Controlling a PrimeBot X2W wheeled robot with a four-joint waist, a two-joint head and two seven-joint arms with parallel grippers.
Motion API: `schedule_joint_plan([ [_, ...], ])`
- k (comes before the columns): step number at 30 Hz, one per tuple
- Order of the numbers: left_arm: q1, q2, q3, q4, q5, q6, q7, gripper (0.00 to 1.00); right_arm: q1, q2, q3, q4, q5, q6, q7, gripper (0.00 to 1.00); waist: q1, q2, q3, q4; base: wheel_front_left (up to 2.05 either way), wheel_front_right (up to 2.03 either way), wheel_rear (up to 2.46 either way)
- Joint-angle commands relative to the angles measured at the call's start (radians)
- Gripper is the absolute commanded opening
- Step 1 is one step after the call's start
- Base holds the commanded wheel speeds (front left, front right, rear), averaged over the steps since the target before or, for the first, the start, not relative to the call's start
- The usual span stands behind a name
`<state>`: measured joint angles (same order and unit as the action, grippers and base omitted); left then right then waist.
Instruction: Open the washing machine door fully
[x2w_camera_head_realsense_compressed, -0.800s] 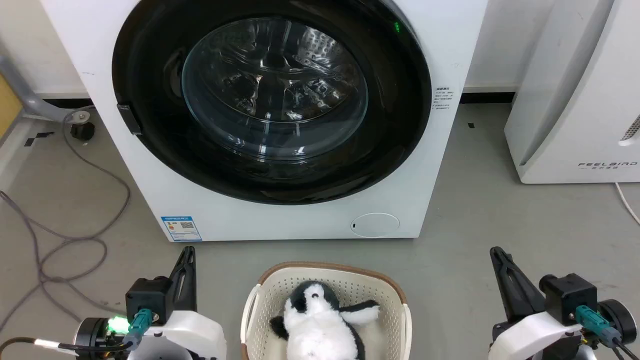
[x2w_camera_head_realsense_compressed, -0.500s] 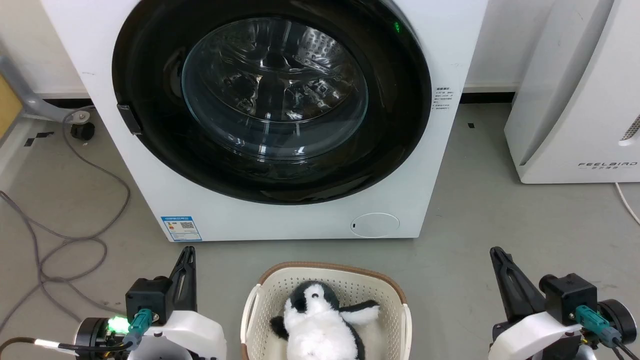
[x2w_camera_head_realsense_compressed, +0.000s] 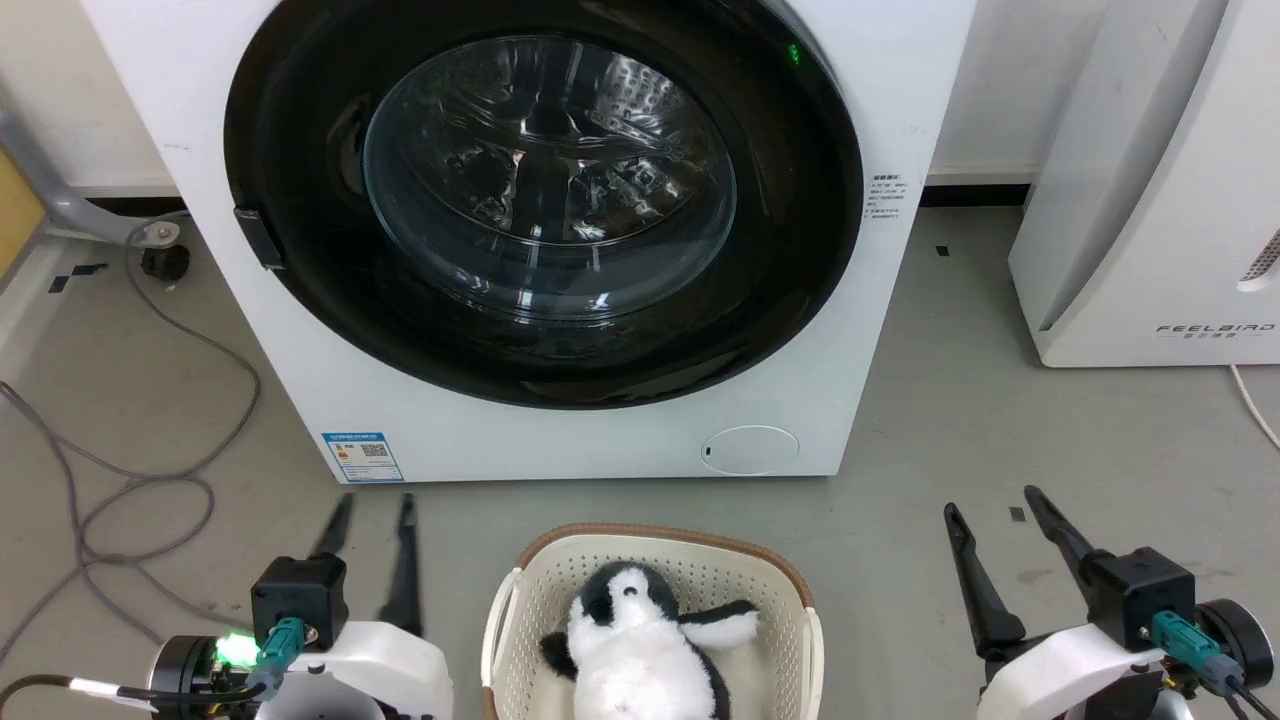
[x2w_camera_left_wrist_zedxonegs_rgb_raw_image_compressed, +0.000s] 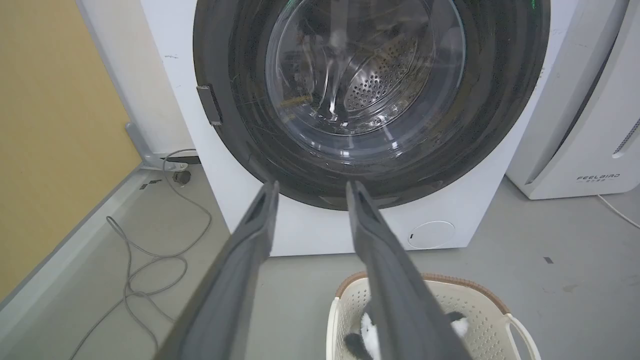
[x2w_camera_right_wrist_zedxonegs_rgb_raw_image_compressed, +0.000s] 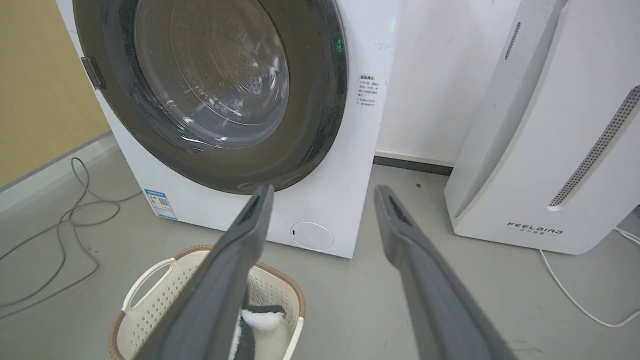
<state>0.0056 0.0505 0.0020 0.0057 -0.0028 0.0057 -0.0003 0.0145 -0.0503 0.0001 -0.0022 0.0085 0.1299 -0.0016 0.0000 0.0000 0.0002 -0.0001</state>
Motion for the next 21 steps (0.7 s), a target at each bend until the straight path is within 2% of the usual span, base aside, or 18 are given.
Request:
schedule_joint_plan([
  [1, -0.001, 0.0, -0.003, 0.001, -0.001, 0.003, -0.004, 1.0, 0.0, 0.0, -0.002, -0.001, 0.006, 0.0, -0.004, 1.0, 0.0, 0.0, 0.0, 0.0, 0.0, 0.0, 0.0],
  [21, -0.011, 0.0, -0.029, 0.004, -0.009, 0.032, -0.046, 1.0, -0.002, 0.0, -0.021, -0.032, 0.103, 0.0, -0.045, 1.0, 0.0, 0.0, 0.004, 0.002, 0.0, 0.0, 0.0],
])
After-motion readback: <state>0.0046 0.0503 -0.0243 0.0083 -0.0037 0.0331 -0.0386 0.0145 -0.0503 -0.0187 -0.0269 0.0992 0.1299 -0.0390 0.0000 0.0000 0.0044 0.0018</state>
